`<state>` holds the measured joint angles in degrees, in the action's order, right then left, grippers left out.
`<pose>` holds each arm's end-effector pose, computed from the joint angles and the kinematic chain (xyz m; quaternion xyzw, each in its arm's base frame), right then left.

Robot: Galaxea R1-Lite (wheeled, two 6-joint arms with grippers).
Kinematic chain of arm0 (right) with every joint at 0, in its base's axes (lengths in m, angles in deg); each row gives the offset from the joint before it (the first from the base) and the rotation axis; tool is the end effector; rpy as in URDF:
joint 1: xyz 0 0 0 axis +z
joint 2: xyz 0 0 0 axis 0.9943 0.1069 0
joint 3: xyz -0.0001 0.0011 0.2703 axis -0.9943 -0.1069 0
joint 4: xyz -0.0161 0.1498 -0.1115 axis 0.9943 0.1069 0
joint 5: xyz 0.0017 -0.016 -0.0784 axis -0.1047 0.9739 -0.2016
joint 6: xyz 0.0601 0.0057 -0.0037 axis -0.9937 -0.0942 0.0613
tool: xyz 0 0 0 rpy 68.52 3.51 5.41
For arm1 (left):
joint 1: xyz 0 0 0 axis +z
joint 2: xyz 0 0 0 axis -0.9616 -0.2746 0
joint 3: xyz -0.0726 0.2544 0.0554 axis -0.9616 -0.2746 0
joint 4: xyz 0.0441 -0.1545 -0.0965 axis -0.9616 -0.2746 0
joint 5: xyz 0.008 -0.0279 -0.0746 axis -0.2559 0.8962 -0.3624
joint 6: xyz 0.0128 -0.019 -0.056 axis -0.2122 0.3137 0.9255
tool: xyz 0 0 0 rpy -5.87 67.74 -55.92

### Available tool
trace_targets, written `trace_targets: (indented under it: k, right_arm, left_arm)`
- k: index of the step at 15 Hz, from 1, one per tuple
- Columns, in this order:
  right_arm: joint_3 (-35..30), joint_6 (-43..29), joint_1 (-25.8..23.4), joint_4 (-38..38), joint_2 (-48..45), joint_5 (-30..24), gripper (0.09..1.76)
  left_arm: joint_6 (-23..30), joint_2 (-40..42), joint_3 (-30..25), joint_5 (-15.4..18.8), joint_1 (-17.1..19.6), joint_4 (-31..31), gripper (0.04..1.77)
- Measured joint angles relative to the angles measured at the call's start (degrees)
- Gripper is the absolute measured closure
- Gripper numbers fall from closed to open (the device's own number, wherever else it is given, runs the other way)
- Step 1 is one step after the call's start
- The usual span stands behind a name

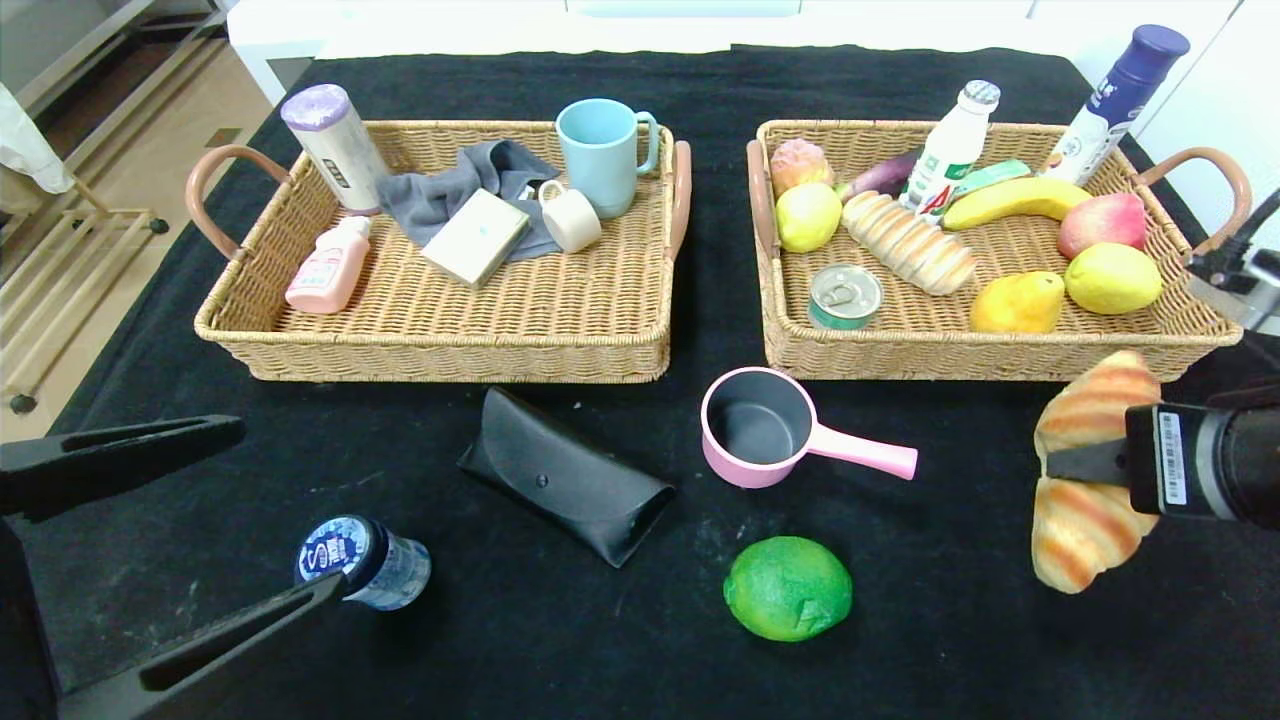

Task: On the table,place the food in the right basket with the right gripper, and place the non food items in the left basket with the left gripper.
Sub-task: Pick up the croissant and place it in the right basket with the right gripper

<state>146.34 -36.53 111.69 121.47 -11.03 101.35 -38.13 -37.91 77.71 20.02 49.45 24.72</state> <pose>0.2118 0.0942 0.2165 0.0854 0.3523 0.0239 0.9317 0.1298 -0.0747 0.2247 0.1302 -0.0071 -0.3262 0.9363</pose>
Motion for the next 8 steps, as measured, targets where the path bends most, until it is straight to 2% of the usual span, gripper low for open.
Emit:
trace_targets:
  k: [4,8]
  right_arm:
    - [7.3,6.5,-1.7,-0.3,3.4,0.6,1.02]
    - [14.9,7.6,-2.1,-0.7,8.1,0.9,1.02]
  left_arm:
    - [0.0,0.0,0.0,0.0,0.0,0.0,0.09]
    - [0.0,0.0,0.0,-0.1,0.0,0.0,0.09]
